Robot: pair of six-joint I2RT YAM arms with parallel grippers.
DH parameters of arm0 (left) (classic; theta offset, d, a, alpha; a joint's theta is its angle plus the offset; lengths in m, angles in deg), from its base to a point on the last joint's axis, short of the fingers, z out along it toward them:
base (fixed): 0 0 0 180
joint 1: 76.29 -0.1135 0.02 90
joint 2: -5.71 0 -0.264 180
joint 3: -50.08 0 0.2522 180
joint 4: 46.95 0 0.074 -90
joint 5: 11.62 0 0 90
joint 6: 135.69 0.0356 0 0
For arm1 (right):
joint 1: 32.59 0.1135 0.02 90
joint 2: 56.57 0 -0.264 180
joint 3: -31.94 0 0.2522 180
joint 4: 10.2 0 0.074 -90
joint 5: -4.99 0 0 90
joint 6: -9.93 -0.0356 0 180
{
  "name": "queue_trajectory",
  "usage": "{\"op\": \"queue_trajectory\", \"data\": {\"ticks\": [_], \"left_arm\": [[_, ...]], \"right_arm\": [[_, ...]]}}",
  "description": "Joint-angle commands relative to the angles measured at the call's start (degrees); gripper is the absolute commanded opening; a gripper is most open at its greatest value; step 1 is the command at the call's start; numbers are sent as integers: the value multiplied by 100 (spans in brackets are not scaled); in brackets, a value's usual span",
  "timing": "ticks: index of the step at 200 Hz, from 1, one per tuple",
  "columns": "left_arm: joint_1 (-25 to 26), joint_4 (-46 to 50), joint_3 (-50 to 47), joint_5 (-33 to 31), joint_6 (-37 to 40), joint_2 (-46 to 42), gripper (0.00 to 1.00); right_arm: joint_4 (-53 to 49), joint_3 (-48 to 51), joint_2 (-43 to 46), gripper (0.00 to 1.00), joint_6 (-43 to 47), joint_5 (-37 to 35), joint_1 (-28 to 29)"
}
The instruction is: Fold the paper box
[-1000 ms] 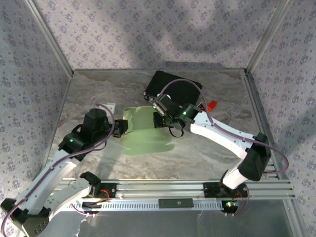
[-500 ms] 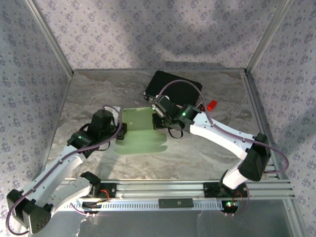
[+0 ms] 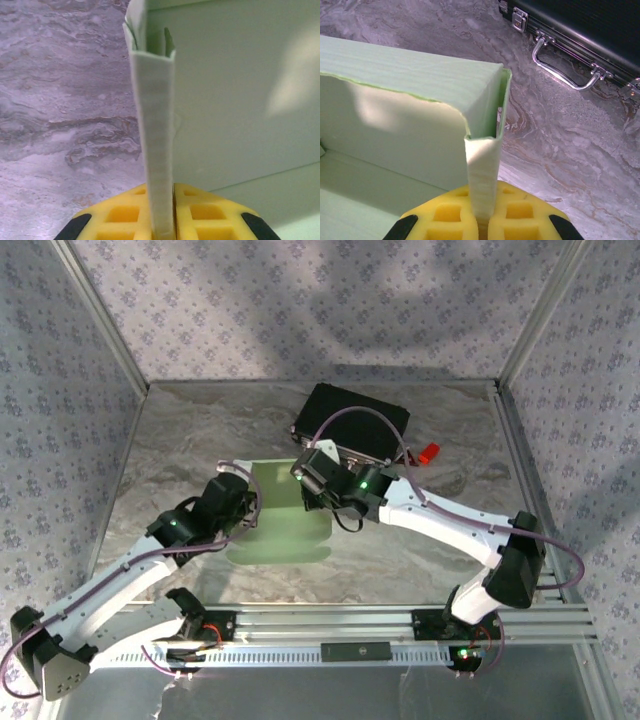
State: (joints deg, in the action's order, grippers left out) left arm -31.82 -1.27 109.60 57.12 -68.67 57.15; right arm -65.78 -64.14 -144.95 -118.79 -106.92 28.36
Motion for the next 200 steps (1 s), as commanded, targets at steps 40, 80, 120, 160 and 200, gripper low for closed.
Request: {"op": "queue_trajectory", "data": {"ticks": [40,80,120,160,200], "left_arm": [[214,-368,-62,-827,211,116,6],[232,-445,-47,-778,254,112,0],[36,-377,43,-322,321,185,21],[-44,-371,21,-348,338,212,6],[108,-284,107,-758,304,297,0]], "right_arm": [[34,-114,-42,0,-390,-189,281],[-252,-336,-229,0,-516,-120,256],[-204,-346,-182,0,-490,39,181],[-144,-346,-127,0,-482,108,148],[-126,-348,-149,0,-526,57,180]]}}
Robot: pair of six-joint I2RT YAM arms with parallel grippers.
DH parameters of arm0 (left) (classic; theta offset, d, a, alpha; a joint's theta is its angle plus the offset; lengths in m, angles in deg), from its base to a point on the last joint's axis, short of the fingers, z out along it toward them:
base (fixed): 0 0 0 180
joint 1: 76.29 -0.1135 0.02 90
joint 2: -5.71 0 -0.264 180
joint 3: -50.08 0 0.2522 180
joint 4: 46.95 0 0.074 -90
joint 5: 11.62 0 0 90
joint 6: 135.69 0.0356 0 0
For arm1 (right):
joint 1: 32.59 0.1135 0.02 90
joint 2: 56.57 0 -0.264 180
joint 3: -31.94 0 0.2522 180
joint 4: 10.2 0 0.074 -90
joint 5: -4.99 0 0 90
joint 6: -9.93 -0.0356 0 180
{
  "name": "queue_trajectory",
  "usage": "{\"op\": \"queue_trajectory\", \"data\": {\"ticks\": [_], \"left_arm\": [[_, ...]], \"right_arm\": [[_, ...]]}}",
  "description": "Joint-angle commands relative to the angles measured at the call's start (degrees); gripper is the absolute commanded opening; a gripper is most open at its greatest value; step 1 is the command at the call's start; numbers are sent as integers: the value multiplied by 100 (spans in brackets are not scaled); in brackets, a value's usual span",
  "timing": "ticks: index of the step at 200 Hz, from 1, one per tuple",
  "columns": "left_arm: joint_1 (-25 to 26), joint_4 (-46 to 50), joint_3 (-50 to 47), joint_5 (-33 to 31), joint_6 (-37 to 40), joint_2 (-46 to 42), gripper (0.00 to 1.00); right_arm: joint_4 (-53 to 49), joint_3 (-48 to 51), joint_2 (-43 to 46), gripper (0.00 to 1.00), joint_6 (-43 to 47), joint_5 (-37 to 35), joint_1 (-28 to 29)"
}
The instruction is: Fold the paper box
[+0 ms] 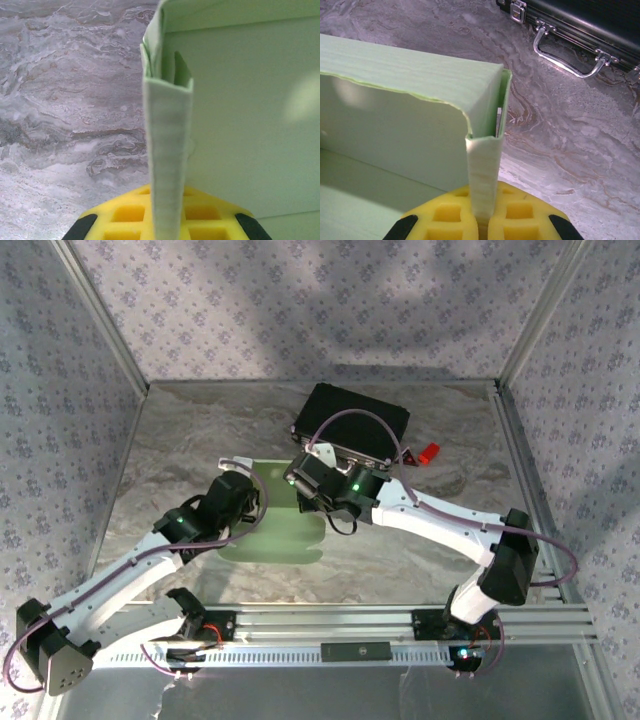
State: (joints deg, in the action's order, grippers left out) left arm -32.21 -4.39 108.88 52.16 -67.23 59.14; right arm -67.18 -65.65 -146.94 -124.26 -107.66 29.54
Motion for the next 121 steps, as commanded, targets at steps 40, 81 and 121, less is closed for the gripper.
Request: {"op": "queue_trajectory", "data": {"ticks": [40,81,121], "left_arm": [[566,81,256,-946,133,273,0],[350,133,399,-383,97,-62,48],[-19,432,815,144,176,-174,57]], "right_arm": [[-13,-283,-102,0,-20,117,107],[-17,-239,-86,0,14,161,-3],[-5,-230,-130,0,23,224,-37]]}}
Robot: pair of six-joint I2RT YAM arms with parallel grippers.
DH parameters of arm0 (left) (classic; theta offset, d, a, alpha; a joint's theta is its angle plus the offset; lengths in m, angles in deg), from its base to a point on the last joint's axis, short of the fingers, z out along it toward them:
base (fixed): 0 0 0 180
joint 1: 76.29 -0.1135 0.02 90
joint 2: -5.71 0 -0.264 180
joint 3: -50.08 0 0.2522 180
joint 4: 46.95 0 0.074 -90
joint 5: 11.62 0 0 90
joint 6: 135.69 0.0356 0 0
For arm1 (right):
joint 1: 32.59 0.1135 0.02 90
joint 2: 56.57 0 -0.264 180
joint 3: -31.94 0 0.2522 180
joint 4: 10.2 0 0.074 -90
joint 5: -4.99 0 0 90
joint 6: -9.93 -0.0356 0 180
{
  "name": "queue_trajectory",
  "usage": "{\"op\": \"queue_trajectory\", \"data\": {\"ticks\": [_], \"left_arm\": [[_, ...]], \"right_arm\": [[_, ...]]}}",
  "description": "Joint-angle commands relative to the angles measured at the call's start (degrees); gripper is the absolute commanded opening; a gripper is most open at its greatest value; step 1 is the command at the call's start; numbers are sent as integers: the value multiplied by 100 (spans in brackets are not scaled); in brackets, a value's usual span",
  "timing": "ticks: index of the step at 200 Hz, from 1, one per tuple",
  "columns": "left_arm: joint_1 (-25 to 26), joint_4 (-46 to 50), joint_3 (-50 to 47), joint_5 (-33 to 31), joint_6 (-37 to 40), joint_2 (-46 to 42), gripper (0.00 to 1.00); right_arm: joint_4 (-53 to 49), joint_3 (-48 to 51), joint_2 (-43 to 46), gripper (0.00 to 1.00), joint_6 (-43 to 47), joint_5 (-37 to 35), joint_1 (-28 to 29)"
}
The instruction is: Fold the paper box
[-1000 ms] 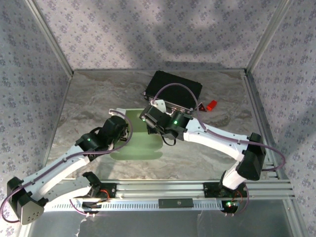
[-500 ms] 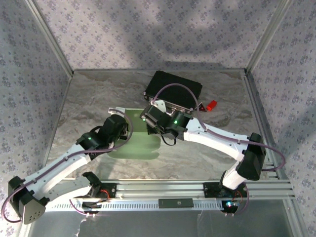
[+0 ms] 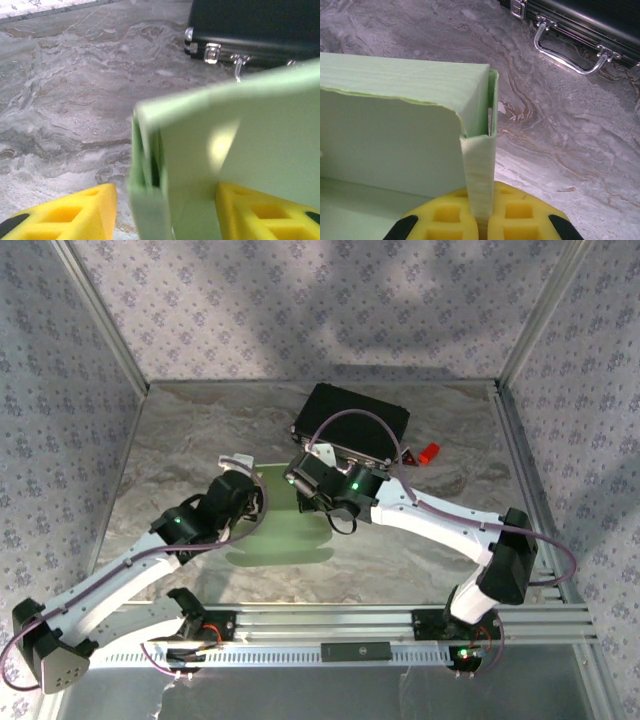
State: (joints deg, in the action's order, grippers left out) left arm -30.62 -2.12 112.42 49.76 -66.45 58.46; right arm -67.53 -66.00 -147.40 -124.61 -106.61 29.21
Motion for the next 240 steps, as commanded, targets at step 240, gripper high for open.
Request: {"op": "queue_trajectory", "data": {"ticks": [240], "left_arm": [[-286,290,296,-111,387,84,39]], "right_arm": [[-227,-544,-334,0,-78,354,-183]]}}
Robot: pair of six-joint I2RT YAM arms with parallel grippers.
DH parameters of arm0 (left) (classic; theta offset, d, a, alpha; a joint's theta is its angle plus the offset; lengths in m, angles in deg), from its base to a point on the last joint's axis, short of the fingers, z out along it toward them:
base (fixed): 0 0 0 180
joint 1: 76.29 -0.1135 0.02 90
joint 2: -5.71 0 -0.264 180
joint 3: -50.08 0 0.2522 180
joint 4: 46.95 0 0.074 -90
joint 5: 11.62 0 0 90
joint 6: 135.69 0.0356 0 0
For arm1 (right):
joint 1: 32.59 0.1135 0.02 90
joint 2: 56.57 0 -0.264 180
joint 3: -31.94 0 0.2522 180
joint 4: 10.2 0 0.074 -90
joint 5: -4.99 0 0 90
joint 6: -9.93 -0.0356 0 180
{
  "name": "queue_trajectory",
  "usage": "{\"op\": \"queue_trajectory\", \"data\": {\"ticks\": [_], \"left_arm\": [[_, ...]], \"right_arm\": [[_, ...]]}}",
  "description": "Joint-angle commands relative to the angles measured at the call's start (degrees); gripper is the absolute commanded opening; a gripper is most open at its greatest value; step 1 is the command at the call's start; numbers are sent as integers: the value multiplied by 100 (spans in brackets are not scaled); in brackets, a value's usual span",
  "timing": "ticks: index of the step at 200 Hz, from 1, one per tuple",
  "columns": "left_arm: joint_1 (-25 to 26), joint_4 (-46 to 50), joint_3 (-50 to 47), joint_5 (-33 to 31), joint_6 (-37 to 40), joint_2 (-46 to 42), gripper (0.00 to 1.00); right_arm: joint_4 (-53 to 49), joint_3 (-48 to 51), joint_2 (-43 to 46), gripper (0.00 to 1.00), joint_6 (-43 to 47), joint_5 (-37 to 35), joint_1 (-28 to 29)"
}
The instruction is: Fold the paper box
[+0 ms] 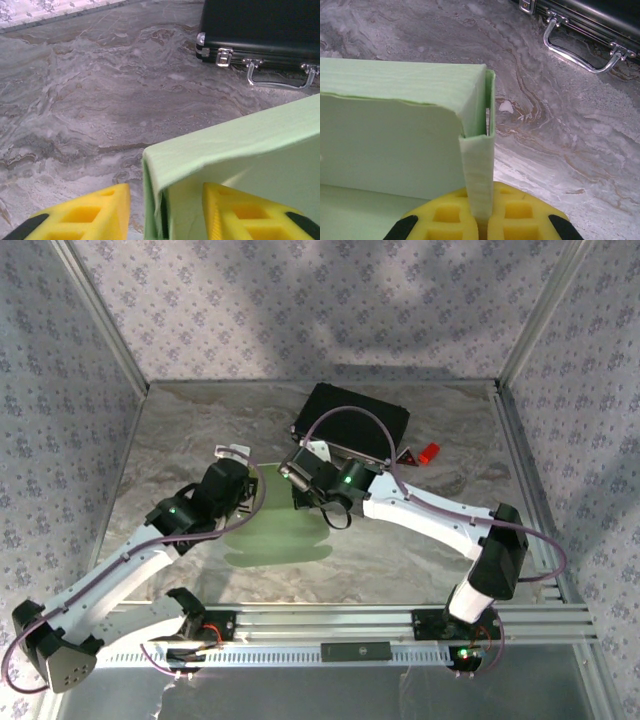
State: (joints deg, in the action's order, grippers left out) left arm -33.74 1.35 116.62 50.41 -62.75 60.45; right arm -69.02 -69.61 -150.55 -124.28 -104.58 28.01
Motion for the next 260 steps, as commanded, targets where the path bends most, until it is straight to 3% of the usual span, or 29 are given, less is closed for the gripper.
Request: {"op": "queue_trajectory", "data": {"ticks": [1,24,47,71,86,95,138,155,181,192,226,260], "left_arm": [[31,-59,-125,-175,14,-114,39],[34,-158,-180,-238,17,-93,32],[33,-249,-162,-309,45,-5,14],[32,-350,-95,-414,47,135,10],[57,-456,-83,-468,20,213,0],[102,-479,-74,-482,-7,285,0],[716,-395,66,-1727,-365,735,0],[836,-427,99,-1820,-452,810,0],[793,-157,370,-1495,-608,603,42],[723,11,556,-1232,-639,446,53],[241,579,1101,-112,-632,195,59],[154,1171,1334,-174,-855,154,59]], "right_arm": [[-76,-176,-22,0,-108,153,-64],[-44,-168,-30,0,-130,226,-74],[-4,-151,-33,0,-123,267,-79],[35,-145,-30,0,-123,294,-52],[31,-155,-44,0,-134,296,-39],[25,-154,-53,0,-148,296,-33],[17,-177,-106,0,-243,310,-19],[-11,-223,-139,0,-258,332,-26],[-101,-200,-149,0,-290,331,-99],[-72,-136,-118,0,-295,354,-161],[-32,-89,-116,0,-316,428,-260],[-12,-46,-95,0,-359,433,-306]]}}
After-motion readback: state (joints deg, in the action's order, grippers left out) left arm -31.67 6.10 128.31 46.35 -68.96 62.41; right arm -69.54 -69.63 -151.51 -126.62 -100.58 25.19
